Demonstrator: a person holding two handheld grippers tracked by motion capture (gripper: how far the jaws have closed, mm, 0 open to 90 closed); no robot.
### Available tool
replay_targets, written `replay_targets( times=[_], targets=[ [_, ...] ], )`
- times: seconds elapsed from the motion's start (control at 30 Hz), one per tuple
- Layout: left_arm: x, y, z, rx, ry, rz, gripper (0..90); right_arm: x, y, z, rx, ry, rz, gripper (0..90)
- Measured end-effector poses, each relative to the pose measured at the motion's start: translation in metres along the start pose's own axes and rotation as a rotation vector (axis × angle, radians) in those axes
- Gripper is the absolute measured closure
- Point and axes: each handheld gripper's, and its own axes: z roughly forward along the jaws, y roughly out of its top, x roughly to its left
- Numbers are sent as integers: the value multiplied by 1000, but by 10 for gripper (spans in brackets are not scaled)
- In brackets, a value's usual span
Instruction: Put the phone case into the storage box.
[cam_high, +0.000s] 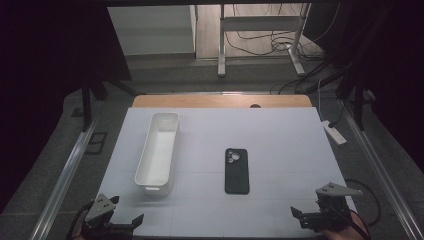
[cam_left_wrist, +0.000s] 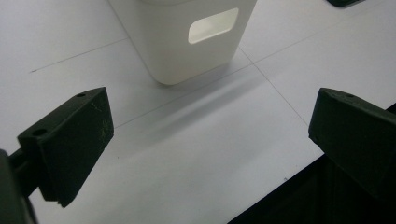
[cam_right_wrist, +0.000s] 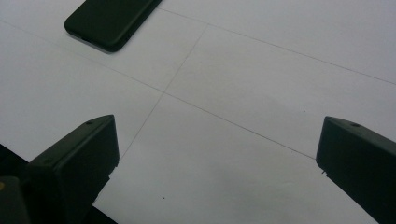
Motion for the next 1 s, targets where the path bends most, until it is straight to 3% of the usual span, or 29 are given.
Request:
replay_targets(
  times=[0.47,1.0],
  targets=[
    [-3,0,1,19,9,29,3,0,0,0,-3,11,-5,0],
    [-1,0,1,16,-3,9,0,3,1,1,2,24,-44,0]
  ],
)
